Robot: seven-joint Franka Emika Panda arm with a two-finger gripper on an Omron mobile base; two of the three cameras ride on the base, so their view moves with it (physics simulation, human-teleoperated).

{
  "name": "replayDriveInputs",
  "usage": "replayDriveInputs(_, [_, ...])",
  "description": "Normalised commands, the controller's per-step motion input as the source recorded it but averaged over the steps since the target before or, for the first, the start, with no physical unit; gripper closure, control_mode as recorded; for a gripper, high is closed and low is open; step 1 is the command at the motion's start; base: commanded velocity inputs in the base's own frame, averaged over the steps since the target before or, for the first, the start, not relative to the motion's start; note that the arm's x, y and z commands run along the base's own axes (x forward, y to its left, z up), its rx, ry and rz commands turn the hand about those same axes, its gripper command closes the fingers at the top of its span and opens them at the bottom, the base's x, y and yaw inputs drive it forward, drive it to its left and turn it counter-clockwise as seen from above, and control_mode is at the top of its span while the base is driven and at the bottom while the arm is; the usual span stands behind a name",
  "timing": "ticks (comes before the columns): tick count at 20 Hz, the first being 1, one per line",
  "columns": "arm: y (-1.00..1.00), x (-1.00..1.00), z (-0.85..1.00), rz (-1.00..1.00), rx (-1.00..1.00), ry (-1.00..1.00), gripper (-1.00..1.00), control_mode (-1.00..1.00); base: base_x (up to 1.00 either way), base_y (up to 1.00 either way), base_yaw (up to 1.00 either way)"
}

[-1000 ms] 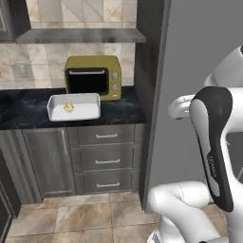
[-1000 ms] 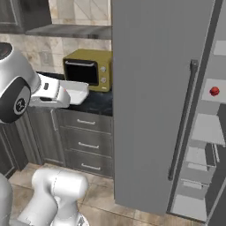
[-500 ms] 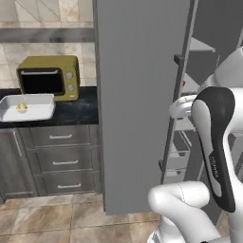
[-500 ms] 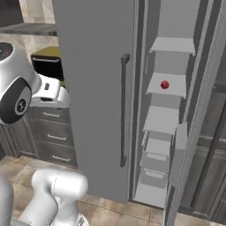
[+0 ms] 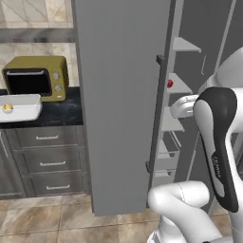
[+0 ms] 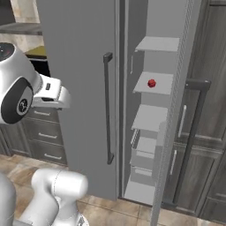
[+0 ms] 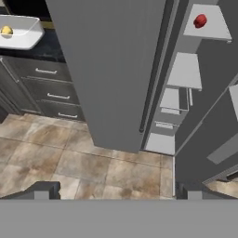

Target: Take the potato and bell pepper out of the freezer and place them in the tupperware container on the counter. Then put the tupperware containing the vegetables back in the freezer.

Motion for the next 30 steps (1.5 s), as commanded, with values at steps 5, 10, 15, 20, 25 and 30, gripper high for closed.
replayDriveInputs(5, [0.00, 0.00, 0.00, 0.00, 0.00, 0.00, -1.00, 1.00, 0.22, 0.00, -0.04])
replayDriveInputs(10, [0.00, 0.00, 0.00, 0.00, 0.00, 0.00, -1.00, 1.00, 0.24, 0.00, -0.13])
replayDriveInputs(15, [0.00, 0.00, 0.00, 0.00, 0.00, 0.00, -1.00, 1.00, 0.47, 0.00, -0.08])
replayDriveInputs(20, [0.00, 0.00, 0.00, 0.00, 0.00, 0.00, -1.00, 1.00, 0.28, -0.18, -0.12])
replayDriveInputs(25, [0.00, 0.00, 0.00, 0.00, 0.00, 0.00, -1.00, 1.00, 0.25, -0.24, -0.09])
replayDriveInputs(30, [0.00, 0.00, 0.00, 0.00, 0.00, 0.00, -1.00, 1.00, 0.31, -0.31, -0.08])
